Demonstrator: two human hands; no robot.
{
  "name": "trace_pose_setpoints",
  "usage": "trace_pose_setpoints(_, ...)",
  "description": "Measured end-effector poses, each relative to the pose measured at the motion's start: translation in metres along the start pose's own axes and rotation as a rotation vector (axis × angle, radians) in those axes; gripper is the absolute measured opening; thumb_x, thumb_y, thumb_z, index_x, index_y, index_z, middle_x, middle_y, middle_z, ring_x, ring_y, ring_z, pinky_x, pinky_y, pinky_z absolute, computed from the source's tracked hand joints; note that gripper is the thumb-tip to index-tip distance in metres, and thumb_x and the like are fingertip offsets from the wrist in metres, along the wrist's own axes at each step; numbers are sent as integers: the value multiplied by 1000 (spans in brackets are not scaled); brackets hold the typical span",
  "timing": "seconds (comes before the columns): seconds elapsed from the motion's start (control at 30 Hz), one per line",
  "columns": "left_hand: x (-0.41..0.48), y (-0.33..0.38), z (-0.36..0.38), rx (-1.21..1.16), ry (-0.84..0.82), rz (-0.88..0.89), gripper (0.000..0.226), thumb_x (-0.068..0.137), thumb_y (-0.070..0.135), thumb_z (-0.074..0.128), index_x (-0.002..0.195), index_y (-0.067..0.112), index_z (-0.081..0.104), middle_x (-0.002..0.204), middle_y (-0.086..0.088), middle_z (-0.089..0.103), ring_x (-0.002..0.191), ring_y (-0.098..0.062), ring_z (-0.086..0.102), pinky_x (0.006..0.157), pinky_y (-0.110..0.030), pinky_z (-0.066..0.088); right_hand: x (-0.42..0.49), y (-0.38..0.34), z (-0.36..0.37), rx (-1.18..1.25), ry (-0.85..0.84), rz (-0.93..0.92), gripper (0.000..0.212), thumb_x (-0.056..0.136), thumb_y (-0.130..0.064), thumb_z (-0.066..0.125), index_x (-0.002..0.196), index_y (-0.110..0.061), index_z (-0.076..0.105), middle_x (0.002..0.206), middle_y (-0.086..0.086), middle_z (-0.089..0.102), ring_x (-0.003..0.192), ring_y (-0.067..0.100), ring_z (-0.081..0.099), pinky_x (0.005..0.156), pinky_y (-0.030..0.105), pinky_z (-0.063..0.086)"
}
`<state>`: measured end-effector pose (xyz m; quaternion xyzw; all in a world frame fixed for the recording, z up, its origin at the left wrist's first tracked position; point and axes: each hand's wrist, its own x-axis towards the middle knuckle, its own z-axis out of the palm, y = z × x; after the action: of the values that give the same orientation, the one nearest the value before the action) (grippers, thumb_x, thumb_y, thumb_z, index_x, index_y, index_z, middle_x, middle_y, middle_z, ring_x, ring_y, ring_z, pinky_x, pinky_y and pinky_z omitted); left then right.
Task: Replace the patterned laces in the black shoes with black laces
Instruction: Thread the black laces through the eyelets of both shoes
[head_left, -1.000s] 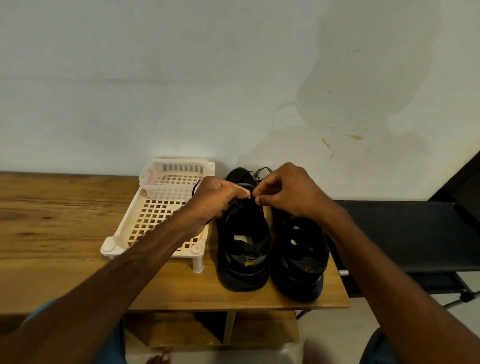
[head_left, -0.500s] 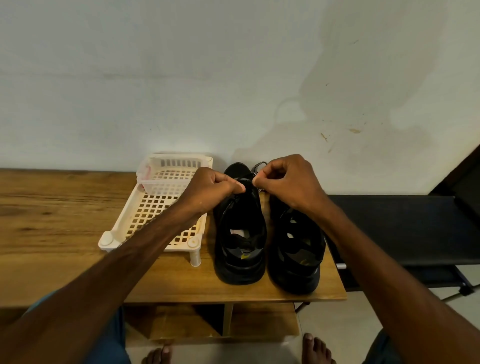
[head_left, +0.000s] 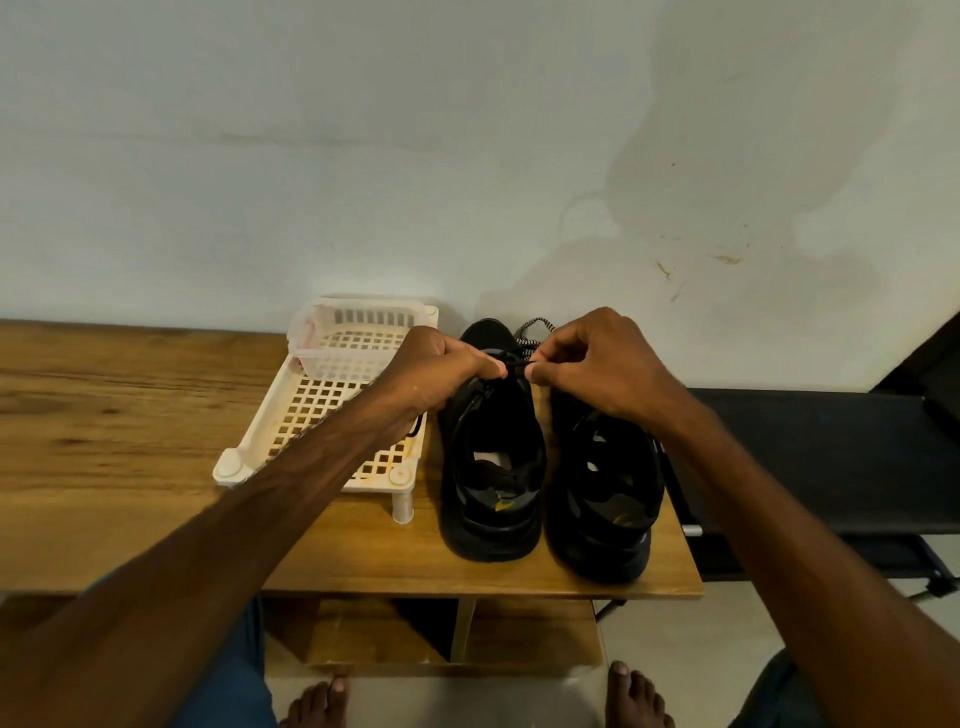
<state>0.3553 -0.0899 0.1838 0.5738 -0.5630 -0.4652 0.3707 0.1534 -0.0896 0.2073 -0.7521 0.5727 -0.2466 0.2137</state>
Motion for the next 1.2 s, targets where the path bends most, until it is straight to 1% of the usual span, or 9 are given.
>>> trace_pose_setpoints(0.17, 1, -2, 0, -7, 8, -19, 17, 81, 22, 82, 93, 10, 82, 47, 16, 59, 54, -2, 49, 52, -17, 36, -1, 0, 1, 93, 45, 35, 9, 85, -20, 76, 77, -20, 80, 77, -10, 74, 72, -4, 66, 62, 12, 46)
trace_pose_setpoints(0.3, 0, -1, 1, -3, 12, -16, 16, 82, 21, 82, 93, 10, 82, 48, 17, 60, 54, 0, 50, 54, -16, 37, -1, -1, 4, 197, 20, 104, 16, 88, -22, 69, 76, -16, 78, 76, -2, 75, 71, 11, 68, 63, 27, 54)
trace_pose_setpoints(0.37, 0, -1, 1, -2, 7, -16, 17, 82, 21, 81, 94, 10, 82, 48, 18, 60, 54, 1, 50, 54, -16, 37, 0, -1, 4, 278, -25, 174, 21, 91, -23, 63, 79, -13, 77, 78, 2, 76, 69, 18, 66, 58, 25, 52)
trace_pose_setpoints(0.47, 0, -1, 1, 12, 1, -14, 16, 83, 21, 81, 95, 10, 82, 47, 18, 59, 50, 2, 50, 53, -15, 36, -1, -1, 5, 405, -69, 290, 21, 94, -20, 59, 86, -8, 75, 82, 7, 78, 69, 17, 66, 56, 24, 52)
trace_pose_setpoints(0.63, 0, -1, 0, 23, 6, 2, 16, 84, 19, 80, 96, 9, 81, 46, 18, 59, 47, 5, 51, 51, -11, 36, -4, 3, 5, 564, -108, 282, 17, 92, -21, 75, 102, -7, 75, 87, 9, 79, 81, 23, 77, 70, 32, 63)
trace_pose_setpoints(0.73, -1, -1, 1, 22, 5, 3, 15, 84, 20, 79, 95, 11, 81, 47, 18, 59, 56, 0, 51, 52, -16, 37, -7, 5, 10, 451, -123, 172, 25, 84, -21, 84, 104, -10, 76, 86, 8, 78, 78, 19, 77, 70, 32, 64)
trace_pose_setpoints(0.9, -1, 0, 1, 29, 11, -6, 17, 83, 21, 80, 95, 10, 81, 45, 18, 58, 56, 0, 51, 54, -17, 37, -5, 4, 14, 219, -29, 42, 9, 84, -22, 84, 91, -17, 81, 72, -1, 75, 58, 10, 70, 56, 15, 53)
trace_pose_setpoints(1.1, 0, -1, 1, 41, 15, 4, 16, 83, 22, 80, 95, 11, 81, 48, 19, 60, 62, 0, 52, 59, -18, 38, -3, 11, 6, 195, -60, 28, 8, 87, -24, 81, 86, -16, 80, 75, 4, 75, 72, 23, 73, 57, 20, 57)
trace_pose_setpoints(1.2, -1, -1, 2, 59, 19, 19, 15, 82, 23, 81, 94, 13, 82, 54, 17, 64, 66, 1, 56, 59, -17, 39, -2, 12, 10, 138, -87, 5, 11, 85, -25, 82, 95, -20, 80, 81, -2, 76, 78, 16, 74, 65, 27, 63)
